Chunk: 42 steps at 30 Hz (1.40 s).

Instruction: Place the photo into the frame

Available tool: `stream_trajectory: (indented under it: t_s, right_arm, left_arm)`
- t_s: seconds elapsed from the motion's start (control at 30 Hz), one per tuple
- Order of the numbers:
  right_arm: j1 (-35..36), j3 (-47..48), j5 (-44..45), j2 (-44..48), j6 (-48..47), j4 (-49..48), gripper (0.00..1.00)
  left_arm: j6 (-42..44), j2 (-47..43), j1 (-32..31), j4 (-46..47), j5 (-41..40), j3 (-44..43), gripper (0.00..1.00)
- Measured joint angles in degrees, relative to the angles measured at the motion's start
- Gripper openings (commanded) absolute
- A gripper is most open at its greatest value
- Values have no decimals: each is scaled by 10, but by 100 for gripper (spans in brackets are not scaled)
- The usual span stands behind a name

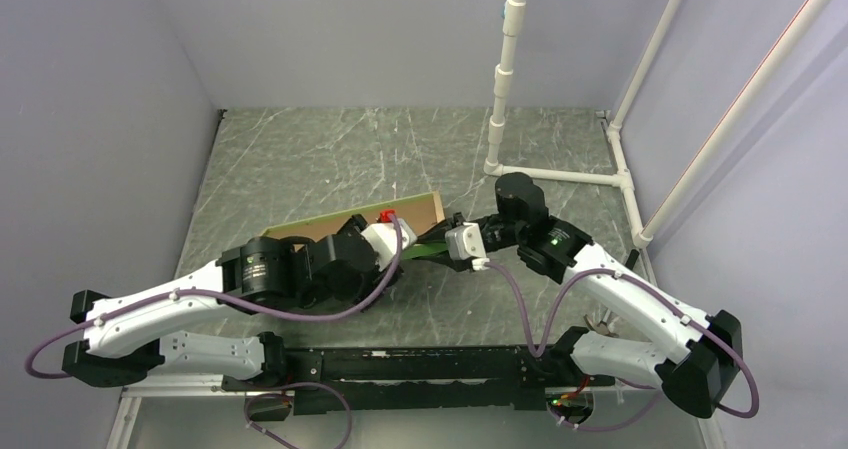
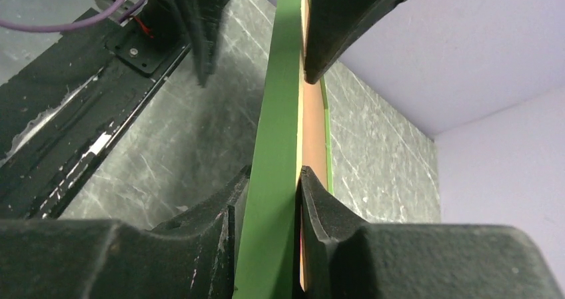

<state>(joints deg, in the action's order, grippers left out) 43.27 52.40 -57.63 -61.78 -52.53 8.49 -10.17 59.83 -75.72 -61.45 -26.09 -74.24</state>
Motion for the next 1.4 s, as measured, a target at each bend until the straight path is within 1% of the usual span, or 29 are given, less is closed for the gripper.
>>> stream_trajectory:
  t_s: [0.03,0.07,0.17,0.33,0.5,0.6,0.7,0.8,0.93,1.07,1.2,1.4]
  right_arm:
    - [0,0,3,0,12,-4,0]
    - [0,0,8,2,25,-10,0]
    - [-1,0,23,10,71,-21,0]
    - [-4,-9,35,40,171,-52,0]
    - [-5,-28,45,61,266,-88,0]
    - [-7,-28,50,62,301,-97,0]
    - [-15,-28,49,62,338,-108,0]
    - [-37,-30,43,62,394,-128,0]
    - [-89,-33,10,42,503,-178,0]
    - [-134,-26,-17,-4,603,-244,0]
    - [-157,-4,2,-37,675,-250,0]
    - [-179,0,81,-50,770,-219,0]
  left_arm:
    - [-8,0,0,12,5,-4,99]
    - [-15,0,-1,22,11,-9,100]
    - [-30,0,-2,52,19,-30,100]
    - [-31,-3,-2,94,23,-59,99]
    - [-31,-25,-2,128,22,-64,99]
    - [-33,-47,-2,151,22,-63,99]
    - [-41,-78,-2,179,22,-47,99]
    - [-50,-107,-2,195,20,-25,99]
    - [-67,-130,-2,211,15,2,99]
    - [-84,-126,-2,216,13,15,99]
    - [-109,-115,-2,221,8,40,99]
    - [-167,-108,-2,245,1,124,99]
